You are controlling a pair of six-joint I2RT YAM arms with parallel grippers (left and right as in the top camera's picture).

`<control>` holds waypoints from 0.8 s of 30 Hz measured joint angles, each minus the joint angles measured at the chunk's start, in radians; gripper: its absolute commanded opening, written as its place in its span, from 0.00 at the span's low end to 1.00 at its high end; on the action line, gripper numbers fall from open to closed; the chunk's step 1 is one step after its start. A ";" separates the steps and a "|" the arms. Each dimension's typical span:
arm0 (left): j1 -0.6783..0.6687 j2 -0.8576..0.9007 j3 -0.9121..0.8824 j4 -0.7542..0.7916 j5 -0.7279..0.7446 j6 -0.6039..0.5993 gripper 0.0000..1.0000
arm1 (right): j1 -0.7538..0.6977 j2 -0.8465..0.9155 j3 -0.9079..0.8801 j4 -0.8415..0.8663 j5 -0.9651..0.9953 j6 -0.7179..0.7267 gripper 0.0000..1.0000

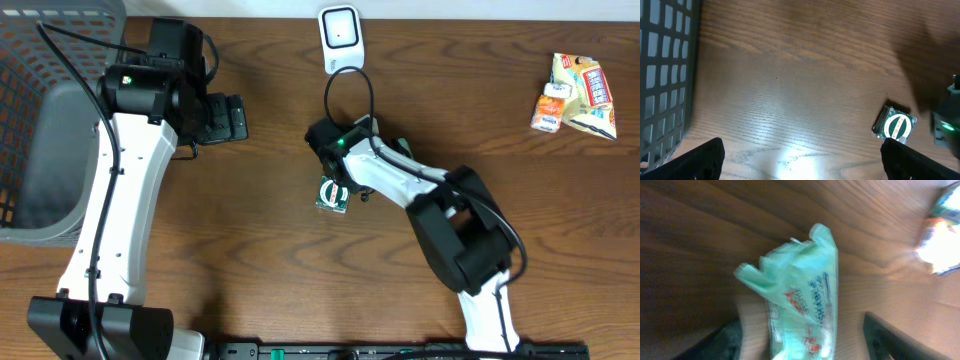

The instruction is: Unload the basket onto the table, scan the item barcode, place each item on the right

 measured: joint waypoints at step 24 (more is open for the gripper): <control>0.000 0.000 0.000 0.000 0.000 0.000 0.98 | -0.428 -0.063 0.016 -0.001 -1.008 -0.367 0.26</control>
